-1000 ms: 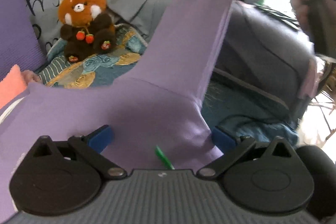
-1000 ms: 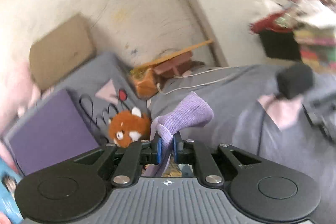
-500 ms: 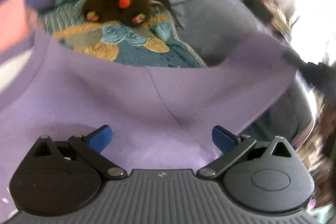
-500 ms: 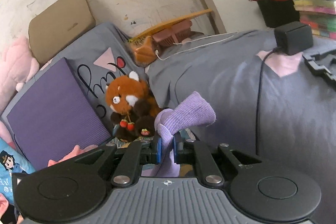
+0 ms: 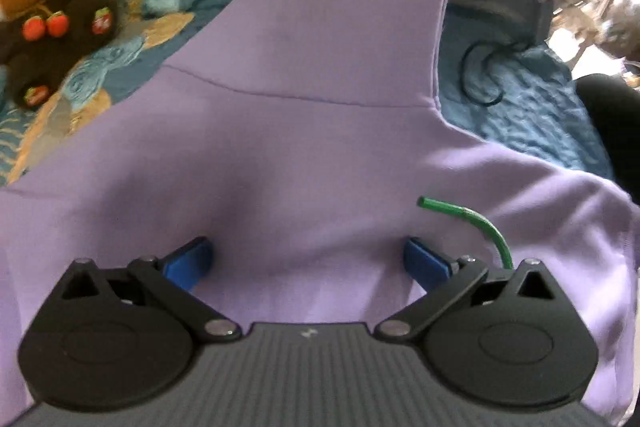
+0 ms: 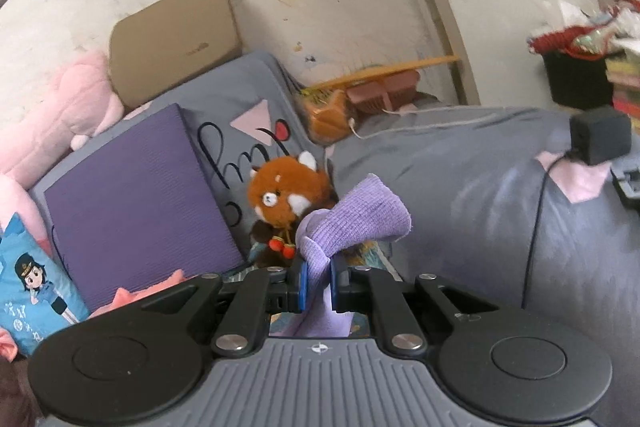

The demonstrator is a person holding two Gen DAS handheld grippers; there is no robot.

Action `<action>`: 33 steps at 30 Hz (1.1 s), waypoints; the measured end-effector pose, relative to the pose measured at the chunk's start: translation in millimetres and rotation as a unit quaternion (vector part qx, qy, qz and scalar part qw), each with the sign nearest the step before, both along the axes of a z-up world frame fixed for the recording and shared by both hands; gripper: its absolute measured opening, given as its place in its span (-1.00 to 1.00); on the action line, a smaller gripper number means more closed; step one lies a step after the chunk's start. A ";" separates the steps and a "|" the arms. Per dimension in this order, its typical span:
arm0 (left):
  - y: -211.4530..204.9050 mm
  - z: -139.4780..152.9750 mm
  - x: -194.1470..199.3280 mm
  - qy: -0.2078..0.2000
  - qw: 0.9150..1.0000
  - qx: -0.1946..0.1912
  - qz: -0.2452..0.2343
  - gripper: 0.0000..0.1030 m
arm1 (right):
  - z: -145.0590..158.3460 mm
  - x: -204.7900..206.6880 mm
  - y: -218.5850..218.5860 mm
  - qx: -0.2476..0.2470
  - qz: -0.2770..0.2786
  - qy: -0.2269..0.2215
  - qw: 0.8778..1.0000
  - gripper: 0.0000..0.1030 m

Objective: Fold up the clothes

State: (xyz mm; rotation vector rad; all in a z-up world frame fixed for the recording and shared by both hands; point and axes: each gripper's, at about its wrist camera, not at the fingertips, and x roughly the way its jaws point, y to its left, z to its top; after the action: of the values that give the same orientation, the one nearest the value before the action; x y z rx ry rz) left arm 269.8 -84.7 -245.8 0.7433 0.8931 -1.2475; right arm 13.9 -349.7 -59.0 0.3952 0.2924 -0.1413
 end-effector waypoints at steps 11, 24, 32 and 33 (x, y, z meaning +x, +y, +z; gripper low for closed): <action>7.4 14.5 -16.7 -0.027 1.000 -0.003 -0.005 0.99 | 22.1 5.2 42.6 0.047 0.080 -0.052 0.994 -0.80; 47.7 8.0 -17.3 -0.031 0.998 -0.041 0.031 0.99 | 34.0 24.6 125.7 0.151 0.147 -0.064 0.976 -0.79; 59.0 12.2 -24.6 -0.034 0.996 -0.061 0.050 0.99 | 53.2 39.7 172.2 0.133 0.170 -0.061 0.975 -0.78; 61.8 14.1 -26.4 -0.036 0.996 -0.063 0.051 0.99 | 55.0 40.8 176.4 0.132 0.171 -0.062 0.975 -0.78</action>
State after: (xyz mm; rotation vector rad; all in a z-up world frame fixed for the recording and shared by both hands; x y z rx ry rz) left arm 243.4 -23.0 -231.7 0.6311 0.7774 -1.1673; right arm 54.7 -173.3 -4.0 0.6075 0.2529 0.2616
